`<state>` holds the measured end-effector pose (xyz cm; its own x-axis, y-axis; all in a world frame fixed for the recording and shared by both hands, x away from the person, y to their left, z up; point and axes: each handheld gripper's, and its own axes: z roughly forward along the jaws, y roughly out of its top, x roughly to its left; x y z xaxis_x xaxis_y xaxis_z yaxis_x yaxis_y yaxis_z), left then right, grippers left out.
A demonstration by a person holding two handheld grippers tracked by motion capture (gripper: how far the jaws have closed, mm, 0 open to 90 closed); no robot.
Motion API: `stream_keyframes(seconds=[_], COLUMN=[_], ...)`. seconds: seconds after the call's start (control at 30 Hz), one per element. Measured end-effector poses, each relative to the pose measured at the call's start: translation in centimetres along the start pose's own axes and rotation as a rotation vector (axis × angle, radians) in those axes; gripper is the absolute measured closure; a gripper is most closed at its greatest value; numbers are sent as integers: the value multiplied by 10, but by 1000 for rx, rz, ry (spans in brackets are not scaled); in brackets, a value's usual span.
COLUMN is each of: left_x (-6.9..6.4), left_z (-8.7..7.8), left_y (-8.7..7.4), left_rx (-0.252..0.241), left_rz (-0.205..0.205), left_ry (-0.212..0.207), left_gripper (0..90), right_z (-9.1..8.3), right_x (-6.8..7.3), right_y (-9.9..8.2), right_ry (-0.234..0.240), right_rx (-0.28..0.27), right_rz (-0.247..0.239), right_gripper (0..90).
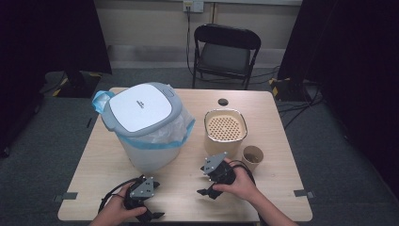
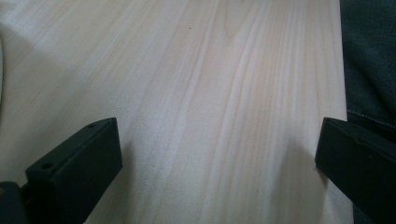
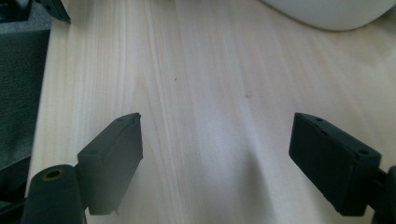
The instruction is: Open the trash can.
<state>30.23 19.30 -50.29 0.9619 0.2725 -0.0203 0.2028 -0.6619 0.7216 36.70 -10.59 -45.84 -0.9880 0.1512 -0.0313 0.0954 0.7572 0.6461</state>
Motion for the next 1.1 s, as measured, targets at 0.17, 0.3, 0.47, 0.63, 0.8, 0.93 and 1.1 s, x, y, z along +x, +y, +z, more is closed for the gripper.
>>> stream_keyframes(seconds=[0.17, 0.3, 0.47, 0.63, 0.8, 0.93, 1.1], left_x=[0, 0, 0, 0, 0, 1, 1], left_z=[0, 0, 0, 0, 0, 0, -1], left_y=[0, 0, 0, 0, 0, 0, 0], left_rx=[0, 0, 1, 0, -1, 0, 4], left_rz=[1, 1, 1, 6, 5, 6, 8], left_ry=[1, 1, 2, 3, 3, 3, -3], left_gripper=[0, 0, 0, 0, 0, 0, 0], right_z=[-26, -38, -59, -81, -96, -104, -113], right_x=[-7, -11, -19, -30, -41, -48, -64], right_y=[20, 30, 48, 70, 86, 94, 105], right_ry=[-14, -23, -33, -50, -70, -84, -98], right_rx=[6, 26, 26, 19, 17, 10, -11], right_rz=[-4, 3, 19, 14, 16, 16, 45], right_gripper=[178, 186, 191, 196, 198, 198, 198])
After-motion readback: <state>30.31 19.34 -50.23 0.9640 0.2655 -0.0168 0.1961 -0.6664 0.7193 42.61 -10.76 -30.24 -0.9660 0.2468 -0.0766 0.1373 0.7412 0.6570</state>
